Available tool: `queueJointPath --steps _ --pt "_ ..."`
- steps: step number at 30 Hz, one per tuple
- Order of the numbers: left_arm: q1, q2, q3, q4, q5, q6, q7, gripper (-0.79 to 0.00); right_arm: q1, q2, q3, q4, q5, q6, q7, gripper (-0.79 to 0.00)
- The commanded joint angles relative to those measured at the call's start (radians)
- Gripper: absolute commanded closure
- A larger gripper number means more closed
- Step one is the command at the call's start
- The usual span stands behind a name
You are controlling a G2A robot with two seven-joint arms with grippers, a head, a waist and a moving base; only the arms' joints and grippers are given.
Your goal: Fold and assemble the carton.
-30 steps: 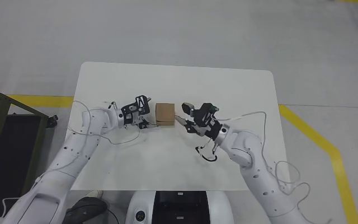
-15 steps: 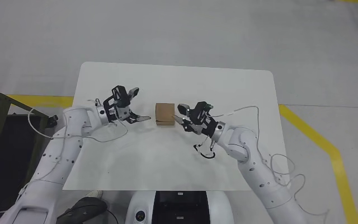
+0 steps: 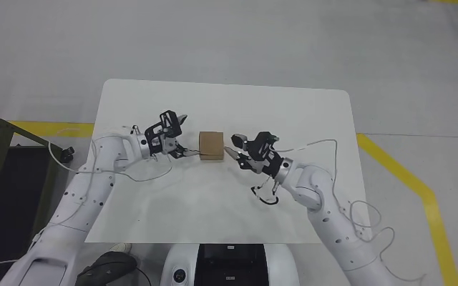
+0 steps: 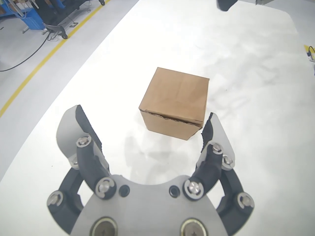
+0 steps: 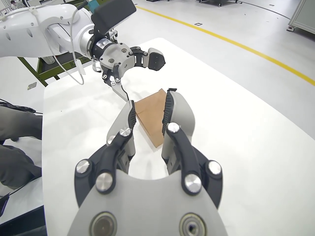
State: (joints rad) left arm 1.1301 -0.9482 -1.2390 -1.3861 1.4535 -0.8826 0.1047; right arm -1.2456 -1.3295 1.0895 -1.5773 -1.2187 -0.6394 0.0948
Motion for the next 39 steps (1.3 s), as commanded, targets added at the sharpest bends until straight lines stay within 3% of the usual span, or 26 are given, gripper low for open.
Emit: queueJointPath --steps 1,10,26,39 --pt "-0.002 -0.002 0.010 0.000 -0.003 0.005 -0.001 -0.785 -0.002 0.001 -0.001 -0.001 0.000 0.001 -0.004 -0.234" --pt "-0.004 -0.004 0.008 -0.007 -0.008 0.032 0.048 -0.785 -0.006 0.006 -0.005 -0.011 0.001 0.013 -0.015 -0.225" --pt "-0.023 -0.016 0.067 -0.010 0.088 0.127 -0.008 -0.785 -0.012 0.014 -0.007 -0.018 0.013 0.025 -0.017 -0.215" --pt "0.020 0.001 -0.029 -0.039 -0.015 0.063 0.108 -0.785 -0.004 0.021 -0.009 -0.014 0.020 -0.007 -0.049 -0.259"
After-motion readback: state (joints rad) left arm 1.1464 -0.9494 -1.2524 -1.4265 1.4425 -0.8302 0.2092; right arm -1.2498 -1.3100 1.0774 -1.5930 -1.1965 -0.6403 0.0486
